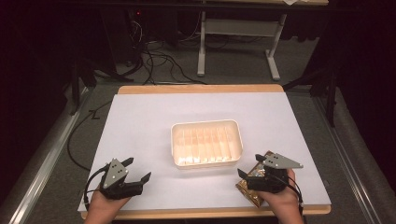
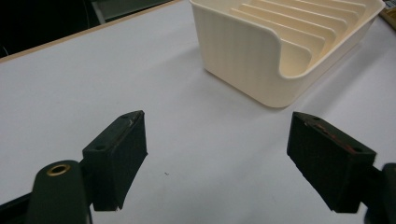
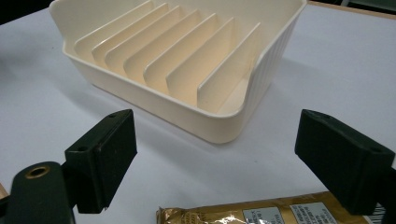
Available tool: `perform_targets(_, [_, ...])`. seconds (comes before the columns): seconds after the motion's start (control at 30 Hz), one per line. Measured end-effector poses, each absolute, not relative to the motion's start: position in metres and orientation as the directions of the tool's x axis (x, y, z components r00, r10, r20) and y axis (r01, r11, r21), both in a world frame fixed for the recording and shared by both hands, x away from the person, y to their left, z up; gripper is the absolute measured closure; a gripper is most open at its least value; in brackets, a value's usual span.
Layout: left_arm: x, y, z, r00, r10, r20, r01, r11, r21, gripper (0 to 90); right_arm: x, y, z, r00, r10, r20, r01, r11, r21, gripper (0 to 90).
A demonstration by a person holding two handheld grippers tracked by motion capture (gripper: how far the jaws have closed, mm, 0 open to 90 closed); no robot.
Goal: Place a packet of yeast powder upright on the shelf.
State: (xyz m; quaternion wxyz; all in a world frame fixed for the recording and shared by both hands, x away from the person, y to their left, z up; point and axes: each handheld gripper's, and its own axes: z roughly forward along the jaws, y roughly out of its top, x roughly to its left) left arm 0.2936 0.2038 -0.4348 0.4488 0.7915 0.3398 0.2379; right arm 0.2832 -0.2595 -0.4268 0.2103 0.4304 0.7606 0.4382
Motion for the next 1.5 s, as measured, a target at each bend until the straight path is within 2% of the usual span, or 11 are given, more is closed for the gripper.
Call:
perform_targets(0.3, [0.294,0.204,-0.435,0.656,0.751,0.07,0.326,-0.366,0.872,20.5,0.284,-0.268,-0.427,-0.525,0.849,0.059,0.459,0.224,0.86,14.3])
perform_targets(0.8, [0.294,0.203,-0.435,0.661,0.745,0.089,0.316,-0.384,0.867,20.6,0.29,-0.286,-0.426,-0.436,0.892,0.119,0.5,0.13,0.856,12.0])
perform_targets(0.9, [0.294,0.203,-0.435,0.663,0.743,0.09,0.316,-0.387,0.866,20.7,0.291,-0.293,-0.424,-0.391,0.91,0.136,0.514,0.094,0.852,14.6])
perform_targets(1.0, [0.294,0.202,-0.436,0.664,0.742,0.092,0.316,-0.39,0.865,20.7,0.29,-0.299,-0.423,-0.4,0.905,0.146,0.505,0.086,0.859,12.3])
perform_targets(1.5, [0.294,0.201,-0.436,0.666,0.739,0.101,0.313,-0.399,0.862,20.9,0.292,-0.335,-0.423,-0.341,0.922,0.183,0.507,0.016,0.862,13.3])
